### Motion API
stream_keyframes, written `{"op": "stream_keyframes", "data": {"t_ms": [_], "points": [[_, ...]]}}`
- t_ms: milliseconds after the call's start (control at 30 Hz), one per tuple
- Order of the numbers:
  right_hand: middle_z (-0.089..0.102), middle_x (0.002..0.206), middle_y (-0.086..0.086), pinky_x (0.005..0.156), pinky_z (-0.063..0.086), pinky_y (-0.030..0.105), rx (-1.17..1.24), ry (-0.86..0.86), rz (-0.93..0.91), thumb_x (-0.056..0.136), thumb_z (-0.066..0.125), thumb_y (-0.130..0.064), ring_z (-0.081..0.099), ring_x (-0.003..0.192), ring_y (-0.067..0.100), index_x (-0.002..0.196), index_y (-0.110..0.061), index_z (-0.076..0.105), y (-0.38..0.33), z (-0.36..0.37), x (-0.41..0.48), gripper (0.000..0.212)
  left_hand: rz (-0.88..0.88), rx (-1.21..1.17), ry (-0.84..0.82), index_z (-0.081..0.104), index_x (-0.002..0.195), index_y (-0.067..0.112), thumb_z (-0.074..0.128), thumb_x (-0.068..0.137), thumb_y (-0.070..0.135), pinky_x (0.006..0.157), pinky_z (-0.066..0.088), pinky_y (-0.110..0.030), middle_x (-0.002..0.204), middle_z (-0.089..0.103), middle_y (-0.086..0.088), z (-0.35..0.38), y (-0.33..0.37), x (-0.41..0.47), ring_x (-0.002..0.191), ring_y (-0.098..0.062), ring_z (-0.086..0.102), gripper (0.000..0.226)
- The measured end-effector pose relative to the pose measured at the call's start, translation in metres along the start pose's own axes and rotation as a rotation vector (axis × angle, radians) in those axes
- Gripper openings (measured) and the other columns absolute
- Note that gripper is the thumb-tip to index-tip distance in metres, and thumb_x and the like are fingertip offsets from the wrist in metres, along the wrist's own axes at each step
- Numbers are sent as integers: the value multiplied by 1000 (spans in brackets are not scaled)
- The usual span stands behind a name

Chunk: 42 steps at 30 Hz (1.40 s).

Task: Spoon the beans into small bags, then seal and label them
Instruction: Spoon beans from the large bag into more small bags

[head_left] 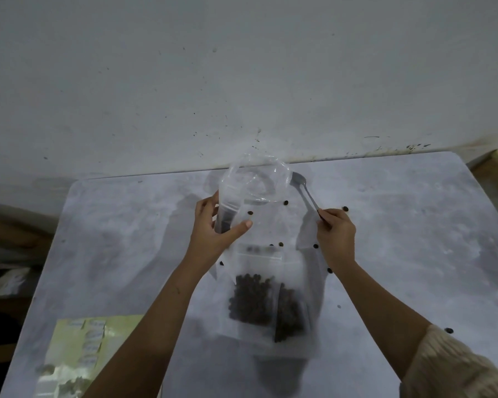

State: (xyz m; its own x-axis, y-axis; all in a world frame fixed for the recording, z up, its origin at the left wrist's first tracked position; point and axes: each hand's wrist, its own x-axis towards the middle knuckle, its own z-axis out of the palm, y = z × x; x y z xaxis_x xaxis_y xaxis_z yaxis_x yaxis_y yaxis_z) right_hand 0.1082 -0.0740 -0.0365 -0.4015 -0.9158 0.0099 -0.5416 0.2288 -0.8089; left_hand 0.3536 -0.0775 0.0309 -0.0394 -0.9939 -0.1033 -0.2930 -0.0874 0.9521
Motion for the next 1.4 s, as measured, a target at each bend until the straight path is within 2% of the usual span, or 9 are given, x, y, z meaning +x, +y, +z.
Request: {"op": "stream_keyframes", "data": {"t_ms": [167, 300, 400, 500, 633, 767, 867, 1033, 1400], "points": [[55, 106, 12, 76, 55, 29, -116, -70, -15, 92, 51, -2, 51, 80, 15, 113, 5, 62, 2, 5, 1, 25, -3, -51, -36, 42, 132, 31, 76, 69, 45, 73, 46, -4, 129, 40, 4, -7, 5, -8, 106, 8, 51, 73], [52, 114, 17, 85, 44, 23, -72, 14, -34, 88, 53, 3, 53, 101, 27, 109, 5, 63, -12, 5, -4, 23, 13, -152, -75, 44, 118, 39, 71, 73, 39, 69, 48, -7, 131, 42, -1, -11, 19, -16, 106, -4, 54, 53], [55, 112, 12, 83, 48, 17, 140, 100, -108, 89, 56, -2, 58, 96, 18, 111, -3, 64, -48, 8, -13, 23, 14, -165, -139, 44, 114, 51, 71, 71, 54, 76, 51, -14, 130, 49, 3, -13, 23, -19, 114, -10, 55, 50], [59, 115, 0, 85, 46, 9, 366, -91, -162, 95, 51, -16, 58, 101, 2, 120, -15, 59, -101, 15, -29, 26, -4, -196, -251, 44, 123, 47, 63, 72, 59, 92, 50, -24, 130, 54, 9, -10, 28, -20, 118, -9, 54, 56], [53, 132, -7, 104, 42, 28, 621, -311, -98, 98, 44, -23, 49, 124, 9, 129, -23, 51, -137, 25, -41, 32, -4, -221, -283, 50, 114, 41, 48, 90, 46, 89, 47, -14, 114, 58, 20, -7, 46, -24, 109, 2, 56, 25], [63, 110, -1, 92, 50, 30, 624, -142, -81, 93, 56, -20, 60, 102, 11, 119, -23, 56, -141, 15, -43, 27, 78, -184, -168, 49, 115, 39, 38, 99, 30, 79, 44, -3, 109, 57, 22, -15, 56, -27, 97, 17, 55, 21], [64, 95, 1, 82, 52, 25, 645, -95, -88, 89, 62, -16, 61, 87, 9, 115, -19, 58, -142, 10, -45, 27, 141, -276, -27, 48, 131, 21, 43, 98, 21, 84, 52, -18, 116, 61, 10, -24, 53, -24, 104, -2, 62, 34], [65, 87, 1, 79, 52, 29, 649, -103, -123, 85, 67, -11, 61, 81, 15, 95, -24, 63, -150, 10, -51, 17, 159, -386, 170, 63, 110, 12, 56, 92, 5, 82, 55, -26, 100, 70, -6, -29, 56, -22, 91, -16, 69, 21], [63, 78, -4, 75, 53, 24, 569, -284, -218, 77, 74, -7, 61, 75, 8, 83, -19, 62, -165, -8, -32, 17, 157, -418, 151, 67, 96, 11, 61, 87, -1, 77, 57, -24, 83, 73, -4, -25, 67, -2, 79, -17, 71, 16]]}}
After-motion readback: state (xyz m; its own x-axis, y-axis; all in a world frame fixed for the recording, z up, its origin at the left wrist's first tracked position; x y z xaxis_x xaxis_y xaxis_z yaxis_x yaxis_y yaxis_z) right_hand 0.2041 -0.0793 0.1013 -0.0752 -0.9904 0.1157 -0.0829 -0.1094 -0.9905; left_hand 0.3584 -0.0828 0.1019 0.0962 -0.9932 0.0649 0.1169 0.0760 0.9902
